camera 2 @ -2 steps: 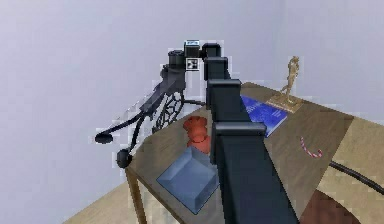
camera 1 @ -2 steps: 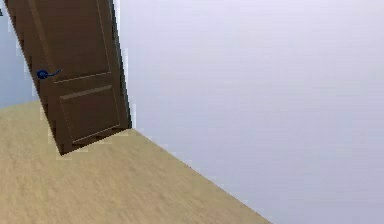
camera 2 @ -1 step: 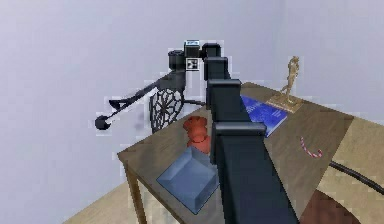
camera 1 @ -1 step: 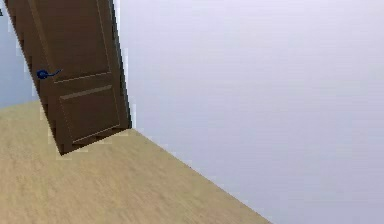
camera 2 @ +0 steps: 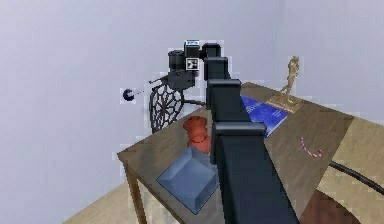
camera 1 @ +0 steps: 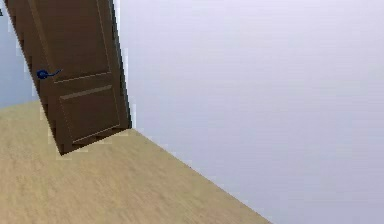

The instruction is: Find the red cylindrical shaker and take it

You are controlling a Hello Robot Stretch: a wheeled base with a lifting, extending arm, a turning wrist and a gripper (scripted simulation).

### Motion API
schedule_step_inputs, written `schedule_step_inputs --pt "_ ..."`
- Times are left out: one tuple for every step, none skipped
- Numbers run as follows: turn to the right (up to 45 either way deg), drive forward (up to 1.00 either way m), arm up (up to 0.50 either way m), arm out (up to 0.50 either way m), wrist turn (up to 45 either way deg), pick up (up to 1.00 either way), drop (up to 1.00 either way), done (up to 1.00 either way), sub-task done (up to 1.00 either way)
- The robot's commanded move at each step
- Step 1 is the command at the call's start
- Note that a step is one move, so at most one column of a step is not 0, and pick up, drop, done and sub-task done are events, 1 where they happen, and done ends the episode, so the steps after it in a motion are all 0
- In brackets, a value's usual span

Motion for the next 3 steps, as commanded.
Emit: schedule_step_inputs --pt "0.0 0.0 0.0 0.0 45.0 0.0 0.0 0.0 0.0" --pt "0.0 0.0 0.0 0.0 18.0 0.0 0.0 0.0 0.0" --pt "0.0 0.0 -0.3 0.0 0.0 0.0 0.0 0.0 0.0"
